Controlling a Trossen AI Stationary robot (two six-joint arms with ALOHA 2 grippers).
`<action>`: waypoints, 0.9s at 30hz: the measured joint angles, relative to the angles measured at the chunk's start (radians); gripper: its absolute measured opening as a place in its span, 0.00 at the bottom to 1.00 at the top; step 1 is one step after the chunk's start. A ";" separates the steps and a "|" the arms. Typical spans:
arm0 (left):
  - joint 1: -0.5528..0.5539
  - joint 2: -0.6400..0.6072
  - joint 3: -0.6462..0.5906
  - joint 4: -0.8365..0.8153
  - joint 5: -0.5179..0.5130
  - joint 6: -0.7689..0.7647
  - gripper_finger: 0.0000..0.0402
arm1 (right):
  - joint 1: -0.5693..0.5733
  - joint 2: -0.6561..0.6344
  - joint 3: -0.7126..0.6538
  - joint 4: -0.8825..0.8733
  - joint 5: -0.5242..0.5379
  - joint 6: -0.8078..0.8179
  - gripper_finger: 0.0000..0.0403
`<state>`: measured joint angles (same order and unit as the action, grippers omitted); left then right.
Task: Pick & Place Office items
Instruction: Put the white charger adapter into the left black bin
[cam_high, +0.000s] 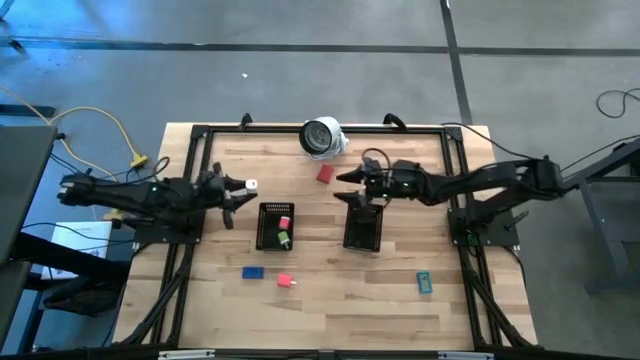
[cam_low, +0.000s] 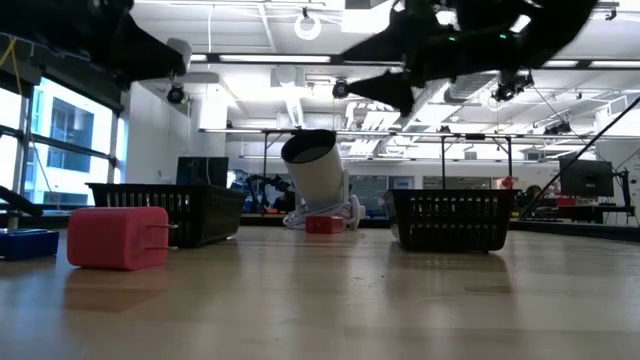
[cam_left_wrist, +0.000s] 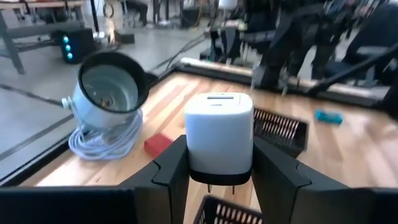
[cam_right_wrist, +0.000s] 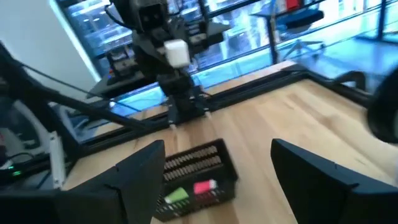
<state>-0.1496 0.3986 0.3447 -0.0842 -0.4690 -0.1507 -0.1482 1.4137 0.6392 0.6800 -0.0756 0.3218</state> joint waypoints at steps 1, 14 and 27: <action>-0.010 0.029 0.000 0.012 -0.020 0.006 0.33 | 0.000 0.026 0.033 -0.015 -0.012 0.000 0.70; -0.167 0.437 0.115 0.153 -0.372 0.194 0.33 | -0.032 0.215 0.262 -0.152 -0.087 0.138 0.70; -0.179 0.906 0.445 0.133 -0.648 0.494 0.33 | 0.012 0.214 0.320 -0.220 -0.030 0.167 0.70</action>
<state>-0.3282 1.3051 0.7901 0.0492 -1.1174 0.3429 -0.1366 1.6275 0.9597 0.4603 -0.1054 0.4891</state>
